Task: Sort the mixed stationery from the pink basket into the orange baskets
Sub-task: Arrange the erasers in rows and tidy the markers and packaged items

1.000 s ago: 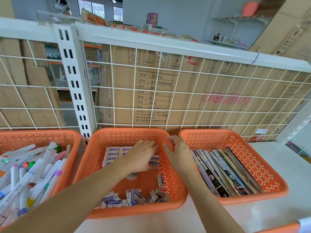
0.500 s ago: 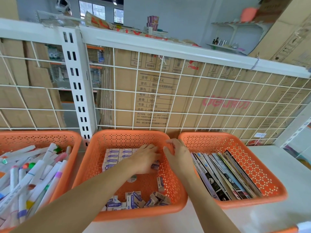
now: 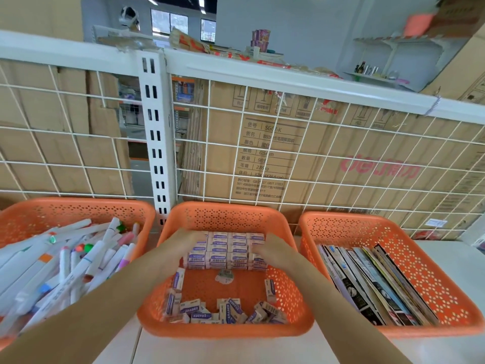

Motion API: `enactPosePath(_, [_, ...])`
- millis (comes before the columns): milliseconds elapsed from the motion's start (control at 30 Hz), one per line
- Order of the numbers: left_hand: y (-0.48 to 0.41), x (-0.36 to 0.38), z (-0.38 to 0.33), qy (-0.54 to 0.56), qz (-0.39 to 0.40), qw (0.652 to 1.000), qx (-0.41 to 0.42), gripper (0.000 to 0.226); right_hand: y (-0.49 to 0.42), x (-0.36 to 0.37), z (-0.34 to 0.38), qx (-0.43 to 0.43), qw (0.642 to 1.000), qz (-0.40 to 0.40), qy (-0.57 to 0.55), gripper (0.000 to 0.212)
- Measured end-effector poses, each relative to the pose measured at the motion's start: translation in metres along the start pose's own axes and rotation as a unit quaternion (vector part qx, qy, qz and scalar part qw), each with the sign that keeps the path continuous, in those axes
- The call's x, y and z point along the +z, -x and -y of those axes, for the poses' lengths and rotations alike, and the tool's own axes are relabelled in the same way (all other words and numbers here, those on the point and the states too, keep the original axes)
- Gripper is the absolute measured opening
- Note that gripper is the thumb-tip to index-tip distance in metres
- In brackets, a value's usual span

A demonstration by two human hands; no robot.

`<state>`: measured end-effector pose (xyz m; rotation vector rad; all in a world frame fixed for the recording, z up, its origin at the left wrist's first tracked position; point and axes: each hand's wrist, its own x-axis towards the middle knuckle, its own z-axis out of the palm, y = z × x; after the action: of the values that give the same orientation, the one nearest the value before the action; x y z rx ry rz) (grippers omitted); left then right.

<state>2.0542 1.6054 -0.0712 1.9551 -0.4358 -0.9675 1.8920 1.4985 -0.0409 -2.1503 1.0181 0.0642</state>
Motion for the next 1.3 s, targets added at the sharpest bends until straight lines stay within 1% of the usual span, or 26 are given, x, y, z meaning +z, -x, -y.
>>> enactPosePath(67, [0.000,0.001,0.006,-0.014,0.014,0.999,-0.042,0.035,0.001,-0.001,0.001,0.011,1.000,0.020,0.010,0.022])
enactPosePath(100, [-0.001,0.002,0.009,-0.015,0.013,0.998,-0.059,0.041,-0.001,0.000,-0.001,0.021,0.999,0.028,0.003,0.024])
enactPosePath(133, [0.000,0.002,0.009,-0.004,0.017,0.997,-0.069,0.040,0.001,-0.001,0.000,0.024,0.999,0.038,-0.005,0.028])
enactPosePath(167, [0.000,0.002,0.009,0.013,0.022,0.997,-0.078,0.038,-0.001,0.000,-0.002,0.029,0.998,0.042,-0.022,0.027])
enactPosePath(233, [0.002,0.003,0.007,0.037,0.031,0.995,-0.082,0.032,-0.003,0.002,-0.007,0.035,0.997,0.039,-0.051,0.021])
enactPosePath(267, [0.001,0.003,0.008,0.044,0.034,0.995,-0.081,0.031,-0.003,0.002,-0.007,0.036,0.997,0.035,-0.060,0.026])
enactPosePath(367, [0.000,0.004,0.008,0.049,0.039,0.995,-0.077,0.042,-0.004,0.005,-0.007,0.040,0.995,0.031,-0.092,0.032])
enactPosePath(500, [0.002,0.005,0.009,0.047,0.049,0.994,-0.080,0.052,-0.009,0.007,-0.011,0.061,0.986,0.029,-0.155,0.027])
enactPosePath(567, [0.002,0.005,0.010,0.046,0.046,0.995,-0.081,0.048,-0.009,0.007,-0.010,0.073,0.983,0.026,-0.168,0.028])
enactPosePath(667, [0.000,0.004,0.011,0.056,0.034,0.995,-0.078,0.028,-0.009,0.007,-0.010,0.092,0.980,0.026,-0.175,0.028])
enactPosePath(767, [-0.002,0.003,0.012,0.064,0.035,0.994,-0.078,0.024,-0.007,0.006,-0.009,0.091,0.976,0.038,-0.196,0.028])
enactPosePath(800, [-0.001,0.004,0.012,0.066,0.045,0.994,-0.075,0.025,-0.007,0.005,-0.009,0.091,0.973,0.042,-0.207,0.028])
enactPosePath(833, [-0.002,0.004,0.013,0.064,0.053,0.994,-0.074,0.032,-0.008,0.005,-0.011,0.090,0.972,0.046,-0.212,0.029])
enactPosePath(867, [-0.005,0.005,0.014,0.062,0.060,0.993,-0.076,0.043,-0.007,0.005,-0.009,0.091,0.970,0.050,-0.219,0.029])
enactPosePath(900, [-0.005,0.005,0.015,0.064,0.071,0.993,-0.076,0.054,-0.008,0.005,-0.010,0.090,0.971,0.052,-0.215,0.029])
enactPosePath(933, [-0.005,0.005,0.016,0.067,0.078,0.992,-0.077,0.058,-0.007,0.005,-0.009,0.090,0.972,0.052,-0.211,0.029])
enactPosePath(967, [-0.003,0.006,0.014,0.067,0.081,0.992,-0.070,0.053,-0.008,0.005,-0.010,0.084,0.976,0.047,-0.193,0.028])
enactPosePath(1033, [-0.005,0.004,0.014,0.049,0.078,0.995,-0.042,0.043,-0.007,0.003,-0.008,0.049,0.988,0.027,-0.144,0.019])
enactPosePath(1067, [-0.008,0.003,0.014,0.021,0.068,0.997,-0.011,0.048,-0.006,0.000,-0.005,0.020,0.995,0.006,-0.096,0.017])
enactPosePath(1100, [-0.009,0.000,0.011,-0.026,0.056,0.998,0.033,0.063,-0.010,-0.004,-0.006,-0.018,0.999,-0.015,-0.022,0.027])
enactPosePath(1133, [-0.011,-0.003,0.007,-0.098,0.048,0.990,0.084,0.082,-0.015,-0.008,-0.007,-0.052,0.996,-0.025,0.061,0.046])
enactPosePath(1167, [-0.010,-0.006,-0.001,-0.200,0.056,0.969,0.130,0.096,-0.020,-0.011,-0.008,-0.078,0.987,-0.017,0.143,0.063])
enactPosePath(1200, [-0.009,-0.009,-0.008,-0.318,0.067,0.931,0.165,0.102,-0.024,-0.015,-0.006,-0.099,0.972,-0.007,0.214,0.073])
enactPosePath(1233, [-0.009,-0.011,-0.013,-0.423,0.077,0.881,0.195,0.105,-0.028,-0.018,-0.006,-0.111,0.956,0.008,0.273,0.079])
enactPosePath(1267, [-0.011,-0.013,-0.018,-0.506,0.090,0.831,0.212,0.106,-0.033,-0.019,-0.005,-0.120,0.938,0.022,0.324,0.082])
enactPosePath(1300, [-0.012,-0.014,-0.023,-0.566,0.104,0.789,0.216,0.108,-0.038,-0.019,-0.005,-0.125,0.921,0.039,0.367,0.085])
